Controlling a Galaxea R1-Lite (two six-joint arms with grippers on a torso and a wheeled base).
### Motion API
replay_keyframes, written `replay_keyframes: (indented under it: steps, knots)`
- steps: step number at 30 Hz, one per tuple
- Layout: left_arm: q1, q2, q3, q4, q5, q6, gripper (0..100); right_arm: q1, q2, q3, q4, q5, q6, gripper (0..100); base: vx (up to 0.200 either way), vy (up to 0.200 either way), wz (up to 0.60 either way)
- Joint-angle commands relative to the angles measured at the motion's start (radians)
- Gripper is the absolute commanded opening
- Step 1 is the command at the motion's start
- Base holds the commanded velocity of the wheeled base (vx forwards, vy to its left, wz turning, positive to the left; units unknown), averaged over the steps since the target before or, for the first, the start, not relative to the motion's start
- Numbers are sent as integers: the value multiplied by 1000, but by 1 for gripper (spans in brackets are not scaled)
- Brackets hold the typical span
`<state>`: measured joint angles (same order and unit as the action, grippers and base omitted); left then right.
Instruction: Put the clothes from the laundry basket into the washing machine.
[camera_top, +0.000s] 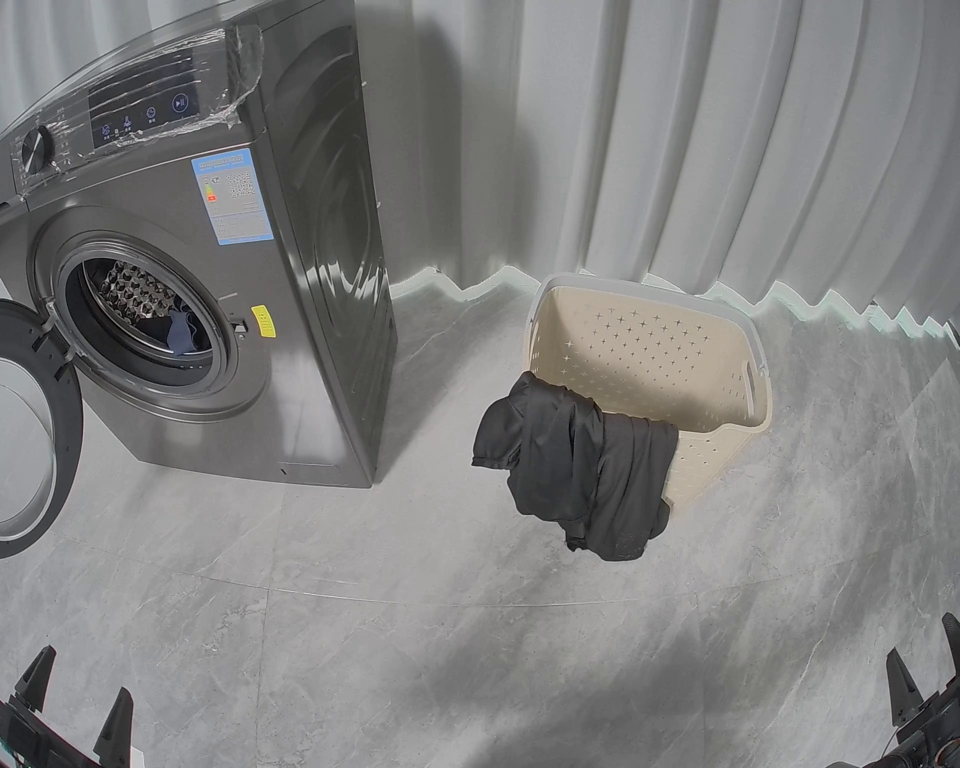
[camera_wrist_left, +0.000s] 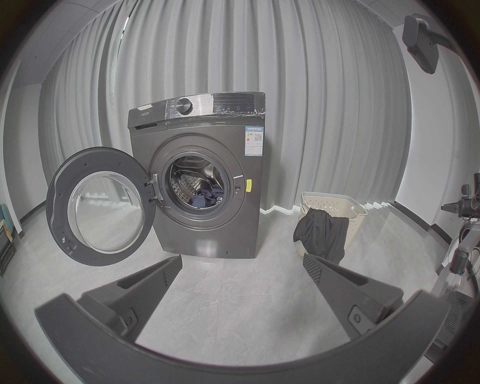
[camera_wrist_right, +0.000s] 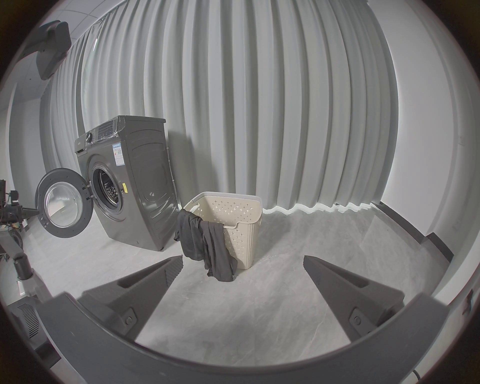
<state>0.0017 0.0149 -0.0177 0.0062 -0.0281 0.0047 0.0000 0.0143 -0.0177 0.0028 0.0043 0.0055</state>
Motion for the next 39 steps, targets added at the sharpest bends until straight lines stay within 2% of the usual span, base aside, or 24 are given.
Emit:
replay_keyframes:
  steps: [1, 10, 26, 39]
  knots:
    - [0, -15, 16, 0, -3, 3, 100, -2, -11, 16, 0, 0, 1, 100, 0, -200, 0]
    - [0, -15, 16, 0, -3, 3, 100, 0, -11, 16, 0, 0, 1, 100, 0, -22, 0]
    - [0, -15, 16, 0, -1, -2, 100, -2, -11, 16, 0, 0, 1, 100, 200, 0, 0]
    - [0, -15, 16, -2, 0, -12, 100, -2, -10, 16, 0, 2, -1, 100, 0, 0, 0]
